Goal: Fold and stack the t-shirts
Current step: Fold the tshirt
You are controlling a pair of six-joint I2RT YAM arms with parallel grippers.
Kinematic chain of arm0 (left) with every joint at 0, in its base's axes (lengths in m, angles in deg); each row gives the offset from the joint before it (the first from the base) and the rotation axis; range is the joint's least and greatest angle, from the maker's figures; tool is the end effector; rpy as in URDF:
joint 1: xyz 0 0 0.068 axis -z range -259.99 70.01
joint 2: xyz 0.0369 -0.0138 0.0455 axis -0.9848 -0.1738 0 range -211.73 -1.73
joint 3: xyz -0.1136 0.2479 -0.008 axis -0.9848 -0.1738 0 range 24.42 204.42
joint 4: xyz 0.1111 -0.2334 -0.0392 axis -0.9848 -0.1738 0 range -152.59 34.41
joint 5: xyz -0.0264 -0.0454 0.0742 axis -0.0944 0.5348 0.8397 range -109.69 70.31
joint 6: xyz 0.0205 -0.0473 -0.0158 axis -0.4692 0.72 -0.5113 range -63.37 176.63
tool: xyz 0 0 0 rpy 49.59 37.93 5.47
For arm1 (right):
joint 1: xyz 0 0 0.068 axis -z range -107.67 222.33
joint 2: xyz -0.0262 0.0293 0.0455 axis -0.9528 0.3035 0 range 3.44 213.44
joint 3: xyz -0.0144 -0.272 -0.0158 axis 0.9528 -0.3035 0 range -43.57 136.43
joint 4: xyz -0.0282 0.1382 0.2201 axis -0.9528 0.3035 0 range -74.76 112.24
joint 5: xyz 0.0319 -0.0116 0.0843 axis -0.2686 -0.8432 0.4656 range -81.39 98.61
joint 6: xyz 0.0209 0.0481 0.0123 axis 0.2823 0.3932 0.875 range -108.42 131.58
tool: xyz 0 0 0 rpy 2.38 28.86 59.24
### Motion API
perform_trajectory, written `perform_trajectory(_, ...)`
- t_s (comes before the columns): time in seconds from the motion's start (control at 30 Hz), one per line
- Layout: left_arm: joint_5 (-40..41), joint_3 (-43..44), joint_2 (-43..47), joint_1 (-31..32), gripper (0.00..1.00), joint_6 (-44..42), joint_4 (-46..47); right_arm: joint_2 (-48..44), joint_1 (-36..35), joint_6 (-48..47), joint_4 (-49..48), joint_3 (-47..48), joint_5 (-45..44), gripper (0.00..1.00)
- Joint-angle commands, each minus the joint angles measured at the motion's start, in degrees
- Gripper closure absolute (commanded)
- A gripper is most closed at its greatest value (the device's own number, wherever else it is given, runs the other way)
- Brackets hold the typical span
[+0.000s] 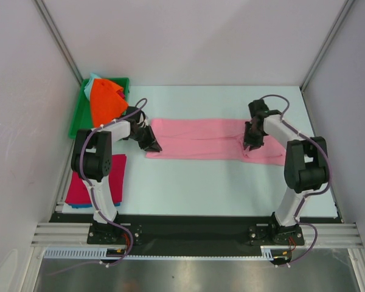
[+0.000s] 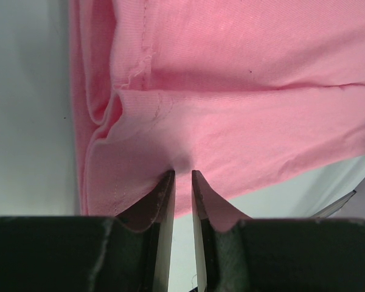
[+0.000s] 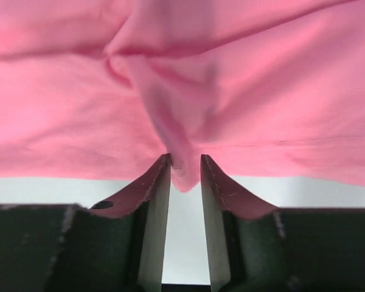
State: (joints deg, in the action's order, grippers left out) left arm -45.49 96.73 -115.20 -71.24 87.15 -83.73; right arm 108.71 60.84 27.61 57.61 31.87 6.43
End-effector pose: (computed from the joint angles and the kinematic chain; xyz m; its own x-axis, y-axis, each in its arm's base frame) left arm 0.3797 -0.0740 0.1404 -0.9433 -0.3174 -0.0976 -0.2206 0.8187 -0.5301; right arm 0.3583 0.0714 0.1941 -0.9486 0.0889 -0.3038 0.0774 0.9958 0.0497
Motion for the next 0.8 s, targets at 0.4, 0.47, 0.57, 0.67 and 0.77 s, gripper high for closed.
perform_trajectory(0.4,-2.67,-0.24,3.34,2.23,0.77,0.77,1.42,-7.9,30.44,18.68,-24.52,-14.61,30.12,0.83)
perform_trajectory(0.47,-2.94,-0.68,3.52,2.58,0.77,0.85,1.95,-7.89,32.48,17.9,-24.09,-16.02,30.12,0.83)
perform_trajectory(0.57,-3.38,-1.65,3.69,2.85,0.77,1.03,2.74,-8.77,35.39,15.18,-22.25,-16.81,28.28,0.82)
perform_trajectory(0.67,-3.46,-2.35,3.7,2.94,0.77,1.12,3.09,-8.51,36.97,14.38,-22.07,-16.82,28.54,0.81)
perform_trajectory(0.77,-3.99,-2.27,3.26,3.11,0.77,1.47,3.44,-6.31,38.02,13.94,-20.67,-16.29,27.67,0.81)
